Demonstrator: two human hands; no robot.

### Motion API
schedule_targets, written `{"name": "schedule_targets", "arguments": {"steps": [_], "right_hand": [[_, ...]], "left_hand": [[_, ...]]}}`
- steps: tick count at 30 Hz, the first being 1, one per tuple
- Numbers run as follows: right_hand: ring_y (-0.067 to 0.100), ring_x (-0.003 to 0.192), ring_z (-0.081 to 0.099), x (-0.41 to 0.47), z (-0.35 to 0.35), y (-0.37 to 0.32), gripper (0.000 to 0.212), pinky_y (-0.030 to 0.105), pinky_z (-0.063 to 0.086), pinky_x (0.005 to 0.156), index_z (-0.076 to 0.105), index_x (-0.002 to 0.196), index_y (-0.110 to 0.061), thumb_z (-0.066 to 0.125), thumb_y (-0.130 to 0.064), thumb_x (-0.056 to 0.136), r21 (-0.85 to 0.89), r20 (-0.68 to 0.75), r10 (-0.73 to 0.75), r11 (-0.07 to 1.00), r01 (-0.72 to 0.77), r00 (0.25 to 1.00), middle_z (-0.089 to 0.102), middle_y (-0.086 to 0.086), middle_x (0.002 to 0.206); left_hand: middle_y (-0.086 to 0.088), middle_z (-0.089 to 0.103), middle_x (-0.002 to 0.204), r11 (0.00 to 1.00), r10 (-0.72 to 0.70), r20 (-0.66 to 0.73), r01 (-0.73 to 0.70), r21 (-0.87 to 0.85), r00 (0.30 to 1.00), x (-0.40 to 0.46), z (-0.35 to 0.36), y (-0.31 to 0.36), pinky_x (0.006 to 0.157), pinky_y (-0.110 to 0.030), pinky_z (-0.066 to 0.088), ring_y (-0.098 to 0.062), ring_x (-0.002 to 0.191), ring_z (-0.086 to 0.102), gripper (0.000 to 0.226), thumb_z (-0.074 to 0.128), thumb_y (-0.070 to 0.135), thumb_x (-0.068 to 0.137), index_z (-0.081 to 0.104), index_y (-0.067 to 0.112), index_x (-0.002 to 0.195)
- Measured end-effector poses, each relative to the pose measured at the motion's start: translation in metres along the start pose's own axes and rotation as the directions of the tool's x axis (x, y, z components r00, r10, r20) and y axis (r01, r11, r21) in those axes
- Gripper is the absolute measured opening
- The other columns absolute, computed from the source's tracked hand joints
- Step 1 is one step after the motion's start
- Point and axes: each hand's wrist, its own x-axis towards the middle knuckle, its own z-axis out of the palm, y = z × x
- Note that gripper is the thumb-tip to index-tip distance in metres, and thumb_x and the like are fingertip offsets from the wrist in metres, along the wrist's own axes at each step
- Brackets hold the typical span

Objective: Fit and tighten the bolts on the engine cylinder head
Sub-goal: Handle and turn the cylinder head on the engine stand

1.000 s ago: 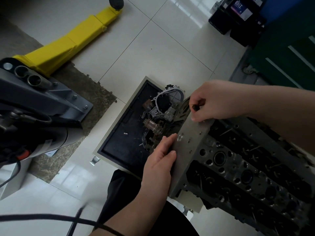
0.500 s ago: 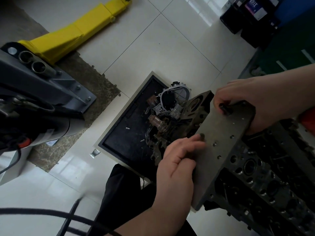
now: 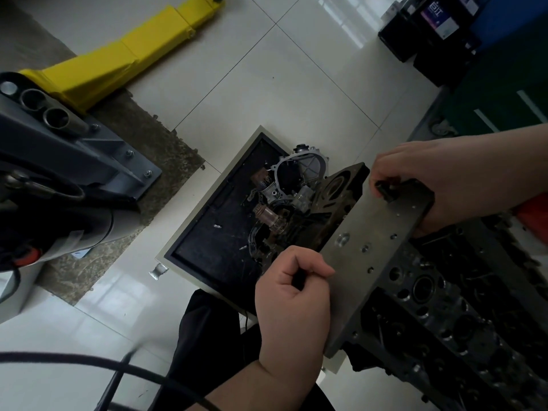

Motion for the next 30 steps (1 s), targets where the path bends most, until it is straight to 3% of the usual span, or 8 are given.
{"name": "schedule_targets", "arguments": {"steps": [3,9,14,22,30], "right_hand": [[0.0,0.103,0.052,0.004,0.002,0.0,0.049,0.032,0.048,0.091,0.052,0.103,-0.047,0.088,-0.05,0.069,-0.004,-0.001,-0.008,1.0,0.008,1.0,0.052,-0.025,0.106],[-0.002,0.104,0.051,0.004,0.01,-0.002,0.049,0.028,0.047,0.089,0.049,0.101,-0.048,0.086,-0.053,0.069,-0.022,-0.043,-0.058,0.998,0.057,0.997,0.05,-0.028,0.106],[-0.002,0.101,0.051,0.012,0.012,-0.005,0.046,0.029,0.048,0.089,0.049,0.1,-0.047,0.085,-0.052,0.072,-0.031,-0.044,-0.036,0.999,0.035,0.998,0.051,-0.026,0.103],[-0.002,0.105,0.051,0.017,0.009,-0.007,0.052,0.031,0.048,0.092,0.051,0.104,-0.046,0.089,-0.048,0.068,-0.008,-0.005,0.013,1.0,-0.013,1.0,0.053,-0.024,0.108],[-0.009,0.103,0.048,0.026,0.003,-0.003,0.058,0.013,0.041,0.081,0.051,0.109,-0.046,0.092,-0.042,0.068,0.001,0.099,0.049,0.999,-0.05,0.994,0.05,-0.025,0.11]], "left_hand": [[-0.002,0.064,0.074,1.0,-0.014,0.004,0.014,0.002,1.0,-0.001,-0.004,-0.003,0.061,-0.022,0.043,-0.011,0.067,0.053,0.043,0.052,-0.018,0.075,0.064,0.023,0.065],[0.0,0.062,0.07,1.0,-0.006,-0.006,0.006,0.016,1.0,-0.009,-0.008,-0.003,0.063,-0.029,0.045,-0.011,0.067,0.054,0.027,0.05,-0.003,0.069,0.063,0.021,0.066],[0.003,0.063,0.07,0.998,-0.032,-0.007,0.032,0.045,0.999,-0.004,-0.013,-0.009,0.064,-0.023,0.046,-0.009,0.068,0.055,0.049,0.052,-0.024,0.076,0.064,0.022,0.065],[-0.003,0.061,0.069,0.998,-0.045,-0.007,0.045,0.053,0.999,0.001,-0.014,-0.01,0.06,-0.02,0.042,-0.01,0.065,0.052,0.05,0.051,-0.025,0.076,0.064,0.022,0.065],[-0.002,0.063,0.07,0.995,-0.089,-0.025,0.09,0.038,0.996,0.008,-0.018,-0.019,0.059,-0.021,0.04,-0.009,0.064,0.05,0.055,0.051,-0.02,0.077,0.065,0.031,0.063]]}}
